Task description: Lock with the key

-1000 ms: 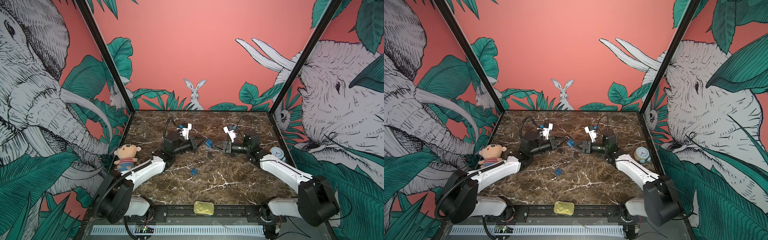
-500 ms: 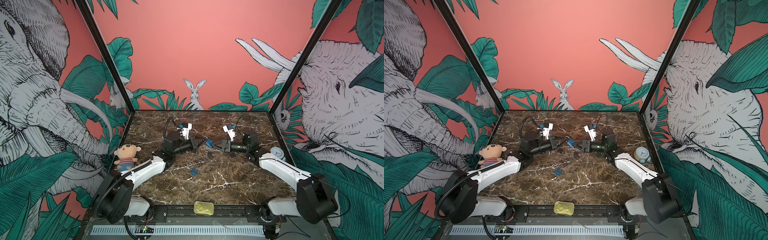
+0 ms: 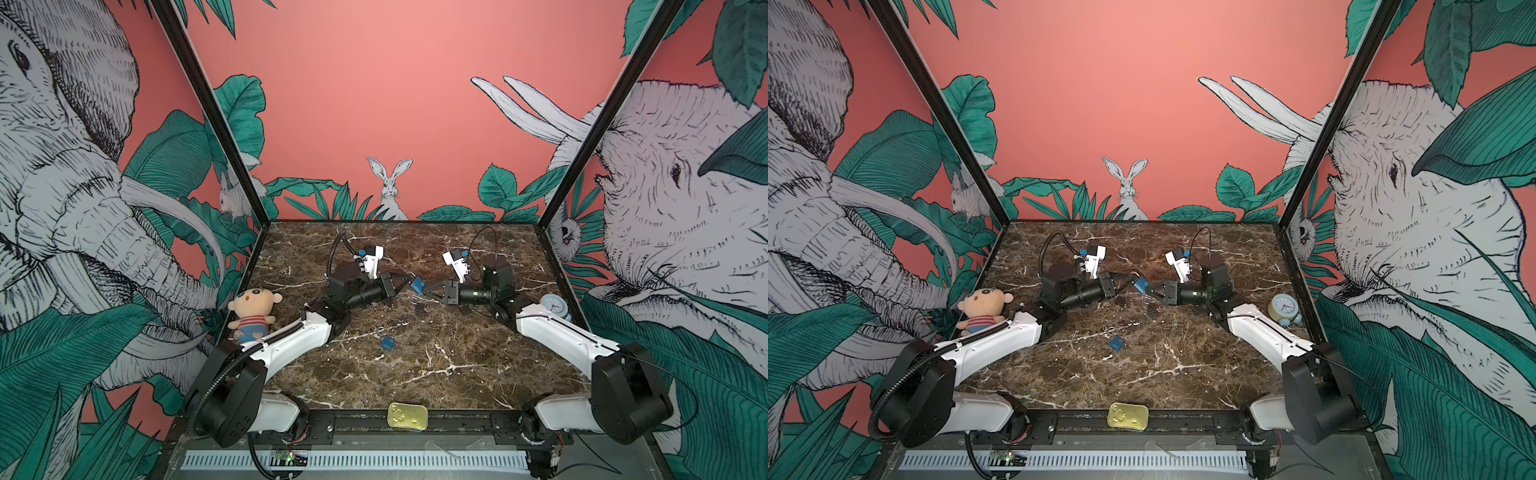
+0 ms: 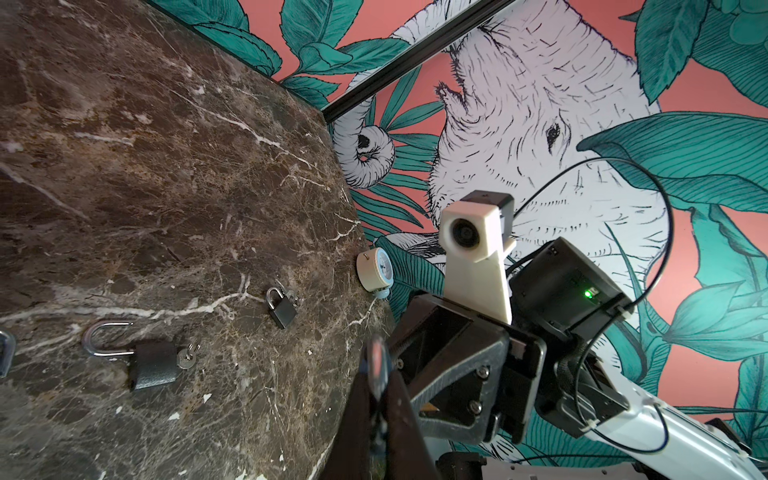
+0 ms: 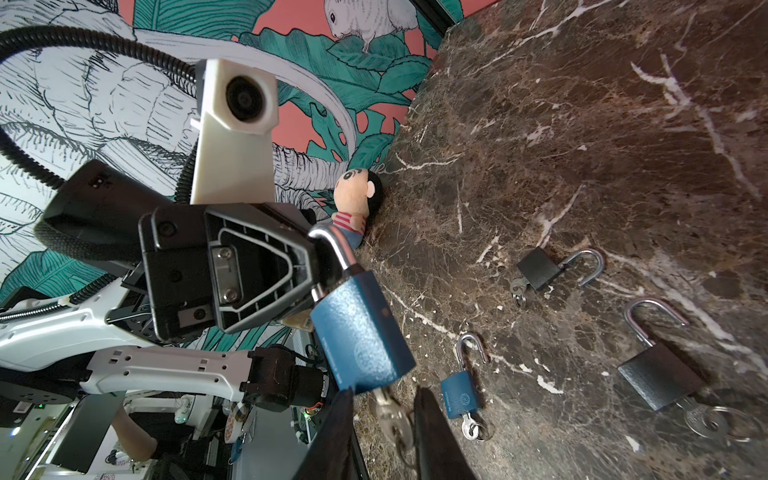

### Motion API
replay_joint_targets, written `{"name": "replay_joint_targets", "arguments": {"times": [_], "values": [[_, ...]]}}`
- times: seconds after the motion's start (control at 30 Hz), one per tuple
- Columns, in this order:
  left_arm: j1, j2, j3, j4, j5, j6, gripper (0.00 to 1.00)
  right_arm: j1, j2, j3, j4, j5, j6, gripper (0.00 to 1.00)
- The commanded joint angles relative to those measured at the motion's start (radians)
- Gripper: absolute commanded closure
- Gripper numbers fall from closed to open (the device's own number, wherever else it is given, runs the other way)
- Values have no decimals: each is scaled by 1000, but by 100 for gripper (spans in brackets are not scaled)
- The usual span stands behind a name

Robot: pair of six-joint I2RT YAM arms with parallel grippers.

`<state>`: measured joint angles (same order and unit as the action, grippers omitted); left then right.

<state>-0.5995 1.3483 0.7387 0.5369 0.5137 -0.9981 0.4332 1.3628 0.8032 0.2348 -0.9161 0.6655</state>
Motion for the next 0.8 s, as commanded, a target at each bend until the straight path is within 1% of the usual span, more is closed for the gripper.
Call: {"name": "replay_joint_targets", "arguments": {"times": [0.0,0.13,0.3,0.43,0.6,0.77], "values": [[-2,-37,30,61,-38,9,100,22,5,4,44,-22,-1,73],[-2,-33,35,61,-38,4,100,30,15,1,68,-21,15,79],[1,-55,11,55,-68,2,100,32,20,-8,107,-26,41,87],[7,-76,-4,53,-94,6,100,30,25,-14,119,-32,51,90],[11,-93,-21,60,-128,3,100,31,38,-32,190,-52,104,100],[20,-105,-50,116,-181,-16,100,32,58,-53,270,-70,160,100]]}}
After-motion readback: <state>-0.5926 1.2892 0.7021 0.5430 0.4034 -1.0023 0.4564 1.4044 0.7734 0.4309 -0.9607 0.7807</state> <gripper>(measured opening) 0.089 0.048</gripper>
